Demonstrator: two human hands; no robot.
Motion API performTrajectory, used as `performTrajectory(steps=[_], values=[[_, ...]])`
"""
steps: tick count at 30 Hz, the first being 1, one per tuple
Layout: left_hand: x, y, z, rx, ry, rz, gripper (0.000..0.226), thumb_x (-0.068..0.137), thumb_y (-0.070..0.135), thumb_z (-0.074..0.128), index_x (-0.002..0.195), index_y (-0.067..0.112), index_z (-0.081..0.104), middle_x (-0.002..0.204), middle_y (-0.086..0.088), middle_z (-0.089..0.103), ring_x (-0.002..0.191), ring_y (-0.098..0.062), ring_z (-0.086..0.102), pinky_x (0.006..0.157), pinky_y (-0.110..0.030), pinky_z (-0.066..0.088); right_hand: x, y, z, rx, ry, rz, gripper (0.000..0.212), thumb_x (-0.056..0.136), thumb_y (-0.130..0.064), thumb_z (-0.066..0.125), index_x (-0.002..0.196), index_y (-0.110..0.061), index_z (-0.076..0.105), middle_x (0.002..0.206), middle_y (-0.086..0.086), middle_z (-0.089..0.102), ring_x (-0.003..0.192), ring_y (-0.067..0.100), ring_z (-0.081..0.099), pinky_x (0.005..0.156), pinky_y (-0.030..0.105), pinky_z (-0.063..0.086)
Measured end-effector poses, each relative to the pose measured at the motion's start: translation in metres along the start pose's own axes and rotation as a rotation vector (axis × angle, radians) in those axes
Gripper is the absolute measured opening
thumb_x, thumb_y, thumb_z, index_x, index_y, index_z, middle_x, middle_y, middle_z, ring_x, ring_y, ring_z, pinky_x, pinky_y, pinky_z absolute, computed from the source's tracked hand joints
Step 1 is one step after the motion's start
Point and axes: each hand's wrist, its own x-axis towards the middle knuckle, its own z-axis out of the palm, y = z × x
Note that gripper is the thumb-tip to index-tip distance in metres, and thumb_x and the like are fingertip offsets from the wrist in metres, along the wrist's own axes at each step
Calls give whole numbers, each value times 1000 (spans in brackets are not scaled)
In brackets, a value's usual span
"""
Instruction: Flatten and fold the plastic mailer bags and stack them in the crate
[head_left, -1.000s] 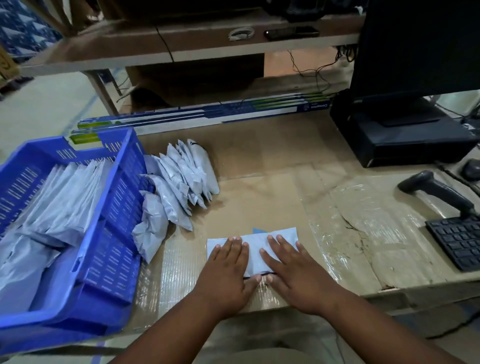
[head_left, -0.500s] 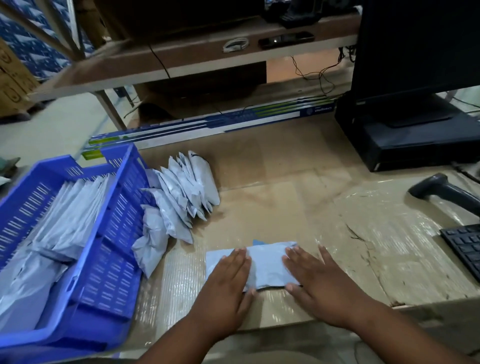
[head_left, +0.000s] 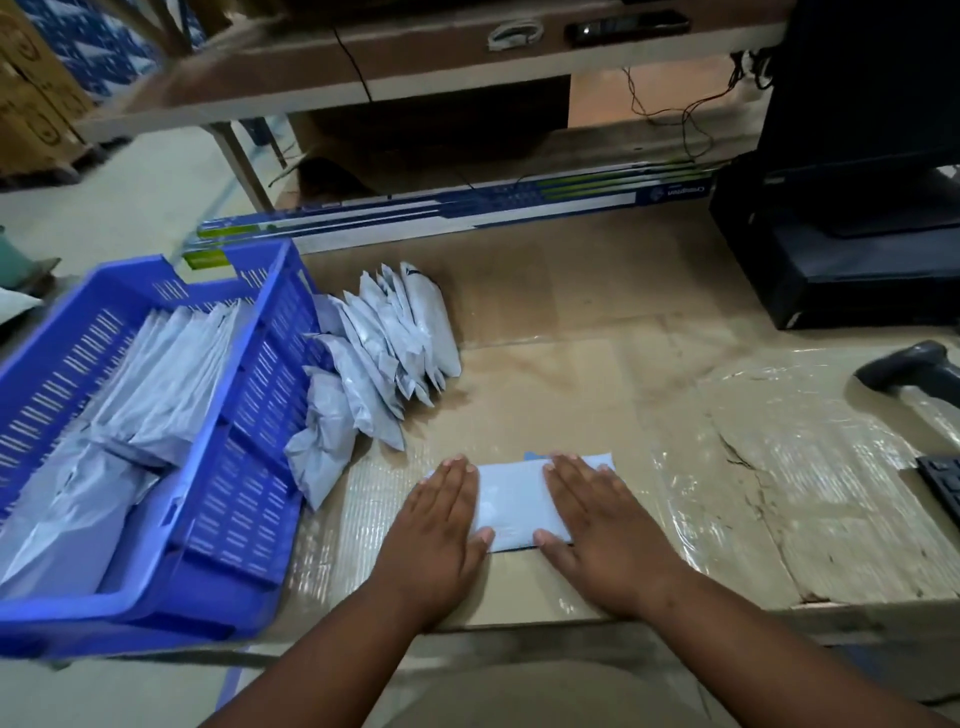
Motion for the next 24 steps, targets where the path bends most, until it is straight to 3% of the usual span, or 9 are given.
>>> performTrajectory(steps=[4,7,10,13,15,17,19,22,24], values=[[-15,-19,-3,31,-52,-94,80,107,65,14,170,15,15,178,-4,7,164,-20,9,129,-43,6,-15,33,-16,-60,-101,89,89,94,-75,-11,167,-25,-11,172,-9,-23,159,8,-20,129,43,-10],[-23,-29,-11,20,-59,-141,85,105,70,10,170,14,9,177,-3,-3,164,-19,-2,130,-42,-3,-20,42,-30,-70,-135,151,92,92,-74,-16,167,-21,-13,172,-6,-25,158,10,-24,129,48,-12],[-7,-13,-25,-42,-34,-68,77,109,59,15,170,16,3,177,-2,-11,163,-15,-13,133,-43,-3,-6,19,-40,-73,-11,93,80,106,-62,7,169,-13,9,176,5,-2,163,19,-4,129,48,-3],[23,20,-20,-88,-25,94,69,110,45,29,169,11,19,177,-8,7,165,-19,3,133,-48,13,18,-26,-31,38,-4,-89,74,105,-48,25,167,-7,21,175,11,12,163,24,10,131,42,2],[29,26,-10,-61,-57,97,67,109,43,34,166,9,29,175,-10,19,163,-23,16,128,-54,26,26,-38,-18,35,-48,-118,73,104,-46,29,166,-7,25,174,12,17,162,27,17,131,47,8],[21,14,-4,-31,-64,58,70,109,50,34,166,10,29,175,-9,21,163,-23,18,127,-53,27,25,-31,-7,-30,-35,-95,73,104,-50,37,163,-7,32,172,14,24,159,31,27,128,51,16],[11,0,-5,-39,-70,16,76,109,58,27,169,13,20,177,-6,14,164,-20,11,131,-49,18,18,-15,-6,-10,-61,-56,80,105,-61,33,167,-11,24,175,11,14,162,28,16,129,49,10],[7,-7,-13,-34,-137,-44,83,105,68,18,171,18,5,178,0,-3,164,-14,-6,133,-46,7,7,12,-10,19,-77,23,90,100,-78,15,169,-23,-3,175,0,-18,162,18,-15,131,45,-4],[9,-8,-25,-76,-219,-76,86,103,71,17,170,21,-2,177,3,-12,162,-11,-13,133,-45,5,3,26,-16,6,-82,41,90,98,-81,6,168,-27,-9,173,-3,-24,159,14,-22,131,45,-7]])
